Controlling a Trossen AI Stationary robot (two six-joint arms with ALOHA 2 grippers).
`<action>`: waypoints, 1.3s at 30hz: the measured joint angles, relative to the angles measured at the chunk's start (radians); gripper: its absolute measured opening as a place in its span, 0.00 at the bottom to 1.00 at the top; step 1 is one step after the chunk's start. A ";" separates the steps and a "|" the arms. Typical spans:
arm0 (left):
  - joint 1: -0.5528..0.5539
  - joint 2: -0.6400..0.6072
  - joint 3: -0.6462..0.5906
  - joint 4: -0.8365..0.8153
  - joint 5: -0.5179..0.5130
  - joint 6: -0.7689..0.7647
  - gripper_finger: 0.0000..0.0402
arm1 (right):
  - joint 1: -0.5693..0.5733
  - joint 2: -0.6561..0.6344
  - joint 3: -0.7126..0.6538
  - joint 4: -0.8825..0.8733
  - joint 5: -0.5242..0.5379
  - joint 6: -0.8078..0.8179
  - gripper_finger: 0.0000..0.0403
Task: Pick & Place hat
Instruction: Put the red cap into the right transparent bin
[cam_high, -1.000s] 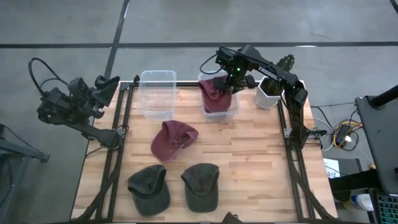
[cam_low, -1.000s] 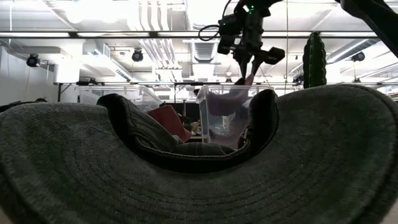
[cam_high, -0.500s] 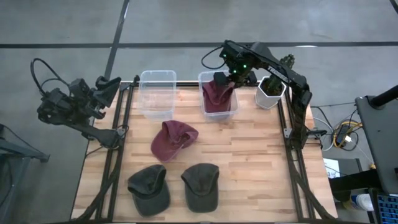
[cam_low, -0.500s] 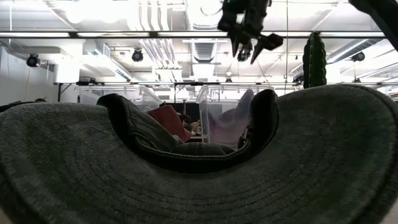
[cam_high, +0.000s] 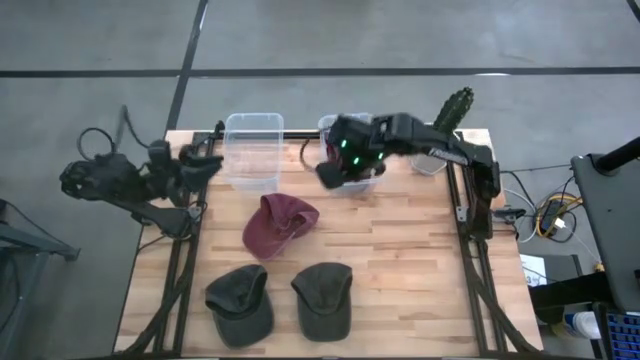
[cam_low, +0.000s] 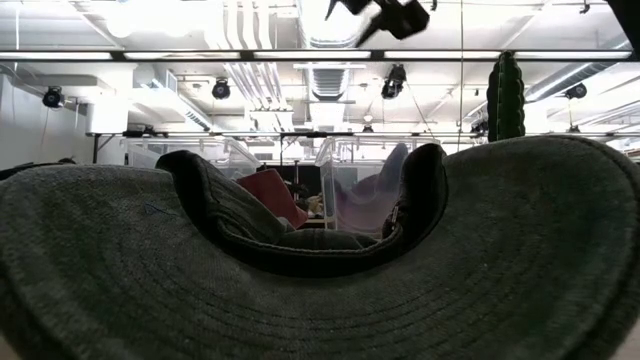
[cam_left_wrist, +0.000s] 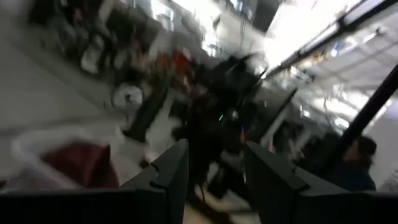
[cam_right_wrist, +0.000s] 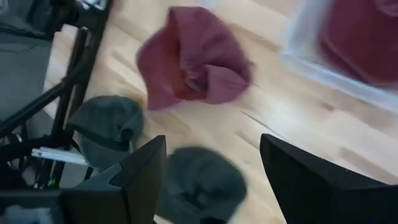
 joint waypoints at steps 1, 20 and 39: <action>0.000 0.000 0.000 -0.047 0.013 -0.036 0.37 | 0.029 0.008 0.000 0.030 0.025 0.015 0.63; 0.001 0.012 0.001 -0.510 0.072 -0.576 0.37 | 0.336 0.318 -0.002 0.353 0.175 0.144 0.58; 0.001 0.002 0.018 -0.509 0.162 -0.402 0.37 | 0.377 0.522 -0.003 0.556 0.439 0.735 0.57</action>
